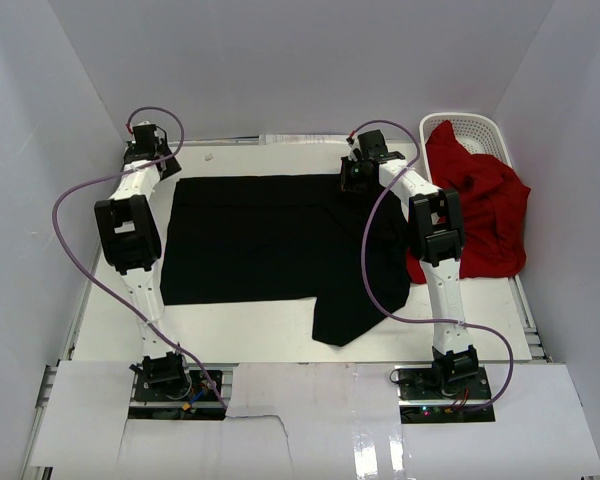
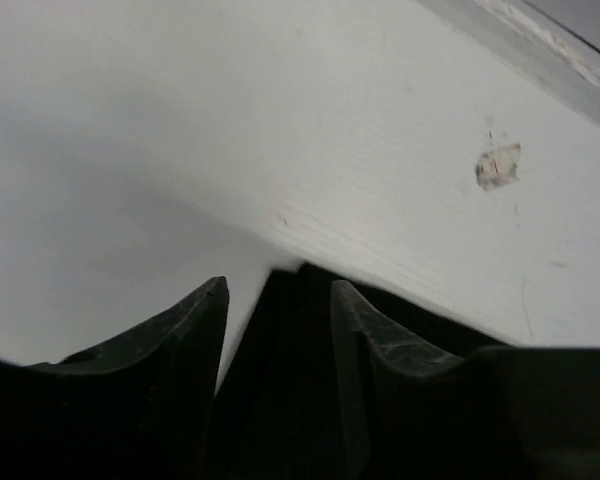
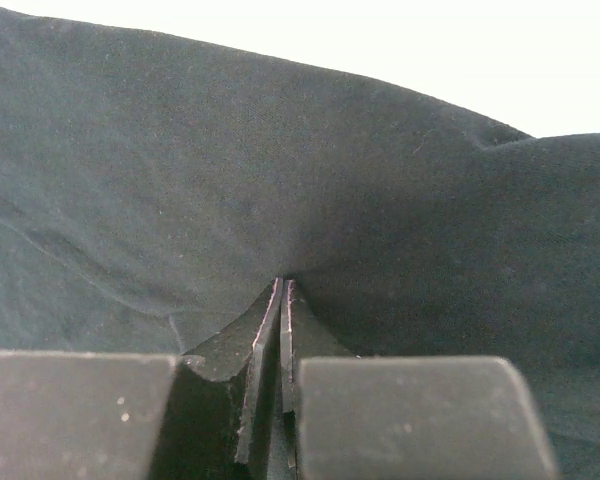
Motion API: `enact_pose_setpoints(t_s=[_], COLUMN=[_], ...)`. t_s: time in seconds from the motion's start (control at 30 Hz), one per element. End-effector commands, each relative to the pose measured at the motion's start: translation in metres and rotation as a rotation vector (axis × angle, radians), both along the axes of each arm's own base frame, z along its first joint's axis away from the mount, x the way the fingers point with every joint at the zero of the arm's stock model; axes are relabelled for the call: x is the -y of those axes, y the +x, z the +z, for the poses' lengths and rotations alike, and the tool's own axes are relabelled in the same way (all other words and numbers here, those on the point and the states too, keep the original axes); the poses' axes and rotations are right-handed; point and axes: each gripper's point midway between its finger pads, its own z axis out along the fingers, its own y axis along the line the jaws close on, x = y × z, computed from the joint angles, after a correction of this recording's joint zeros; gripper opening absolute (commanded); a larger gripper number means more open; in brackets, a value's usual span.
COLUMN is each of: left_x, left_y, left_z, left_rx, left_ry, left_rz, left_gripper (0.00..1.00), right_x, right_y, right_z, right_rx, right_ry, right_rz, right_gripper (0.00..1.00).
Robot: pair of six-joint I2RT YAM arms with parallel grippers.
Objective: Fold and stack the t-shirts
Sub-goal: Fold the flattened tshirt in 1/3 of the way
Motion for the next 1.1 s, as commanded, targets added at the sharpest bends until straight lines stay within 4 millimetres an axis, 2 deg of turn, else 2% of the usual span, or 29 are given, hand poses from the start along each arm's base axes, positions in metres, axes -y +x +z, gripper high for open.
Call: enact_pose_setpoints(t_s=[0.0,0.03,0.1,0.17,0.23,0.4,0.53,0.87,0.93,0.97,1.07], left_x=[0.024,0.033,0.029,0.036,0.034,0.037,0.041,0.047,0.046,0.045,0.041], left_y=[-0.022,-0.030,-0.052,-0.068,-0.078,-0.095,-0.096,-0.081,-0.080,-0.079,-0.076], left_z=[0.042,0.037,0.020,0.007,0.006,0.012,0.004,-0.004,-0.006,-0.008,-0.015], left_rx=[0.033,0.015,-0.051,-0.089,-0.092,-0.071,-0.077,-0.042,-0.041,-0.044,-0.051], left_ry=[-0.077,-0.133,-0.210,-0.328,-0.400,-0.416,-0.471,-0.550,-0.547,-0.545,-0.547], left_rz=[-0.063,-0.085,-0.053,-0.042,-0.016,-0.008,-0.003,-0.023,-0.020,-0.017,-0.016], left_gripper=[0.58,0.60,0.62,0.62,0.61,0.62,0.62,0.61,0.57,0.50,0.40], right_x=[0.011,0.010,0.009,0.008,0.008,0.007,0.006,0.007,0.007,0.006,0.007], right_y=[-0.011,-0.011,-0.013,-0.014,-0.014,-0.014,-0.014,-0.014,-0.013,-0.013,-0.012], right_z=[-0.010,-0.010,-0.010,-0.008,-0.007,-0.006,-0.005,-0.008,-0.006,-0.006,-0.006], right_rx=[-0.054,-0.055,-0.058,-0.058,-0.055,-0.053,-0.052,-0.051,-0.049,-0.047,-0.045], right_ry=[-0.038,-0.032,-0.025,-0.017,-0.015,-0.009,-0.002,-0.010,-0.008,-0.009,-0.012], right_rz=[-0.017,-0.015,-0.015,-0.015,-0.014,-0.006,-0.003,0.002,-0.001,0.002,0.001], right_gripper=[0.08,0.08,0.08,0.08,0.08,0.08,0.08,0.08,0.08,0.08,0.08])
